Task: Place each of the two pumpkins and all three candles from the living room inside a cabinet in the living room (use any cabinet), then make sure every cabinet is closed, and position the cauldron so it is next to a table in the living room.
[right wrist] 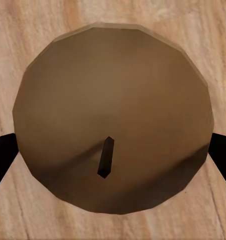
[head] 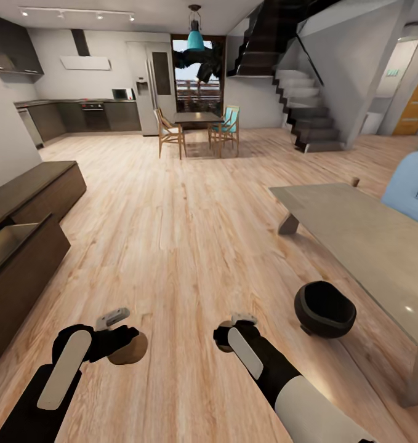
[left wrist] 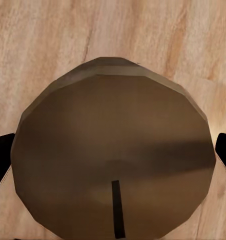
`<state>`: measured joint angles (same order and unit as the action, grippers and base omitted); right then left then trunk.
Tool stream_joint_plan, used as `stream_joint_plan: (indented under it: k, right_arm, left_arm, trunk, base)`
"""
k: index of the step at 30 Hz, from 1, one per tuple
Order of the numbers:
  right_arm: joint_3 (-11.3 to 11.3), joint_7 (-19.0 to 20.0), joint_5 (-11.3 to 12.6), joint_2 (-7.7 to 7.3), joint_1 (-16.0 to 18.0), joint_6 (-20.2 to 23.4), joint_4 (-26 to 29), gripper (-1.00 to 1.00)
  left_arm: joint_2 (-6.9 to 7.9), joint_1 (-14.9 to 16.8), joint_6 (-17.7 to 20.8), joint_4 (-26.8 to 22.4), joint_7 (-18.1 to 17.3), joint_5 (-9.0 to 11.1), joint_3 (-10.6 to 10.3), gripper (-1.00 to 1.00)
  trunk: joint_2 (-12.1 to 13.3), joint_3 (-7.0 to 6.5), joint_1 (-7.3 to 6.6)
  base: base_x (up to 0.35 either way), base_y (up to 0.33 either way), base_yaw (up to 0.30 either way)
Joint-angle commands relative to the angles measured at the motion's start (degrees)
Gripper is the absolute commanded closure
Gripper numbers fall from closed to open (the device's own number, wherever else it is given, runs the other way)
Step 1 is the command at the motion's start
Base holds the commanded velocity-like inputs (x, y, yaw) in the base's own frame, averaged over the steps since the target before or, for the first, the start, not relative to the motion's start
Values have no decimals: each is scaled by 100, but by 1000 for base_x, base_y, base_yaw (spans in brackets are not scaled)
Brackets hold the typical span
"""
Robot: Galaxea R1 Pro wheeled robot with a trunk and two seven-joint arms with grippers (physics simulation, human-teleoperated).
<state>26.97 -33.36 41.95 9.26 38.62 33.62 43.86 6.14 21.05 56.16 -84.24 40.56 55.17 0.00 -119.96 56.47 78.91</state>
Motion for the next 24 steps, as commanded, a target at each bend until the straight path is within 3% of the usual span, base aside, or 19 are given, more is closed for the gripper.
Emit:
stream_joint_plan:
  k: [1,6,24]
  right_arm:
    - [19,-56,50,-3,5,5,8,100]
    - [19,-50,50,-3,5,5,8,100]
    - [19,-48,50,2,5,5,8,100]
  left_arm:
    - [1,4,9,-5,57,61,0,100]
    - [1,4,9,-5,60,49,0,100]
    - [1,4,9,1,57,37,0,100]
  trunk:
    - [-2,5,3]
    - [-2,5,3]
    - [-2,5,3]
  base:
    - [329,0,270]
    - [329,0,132]
    - [330,0,4]
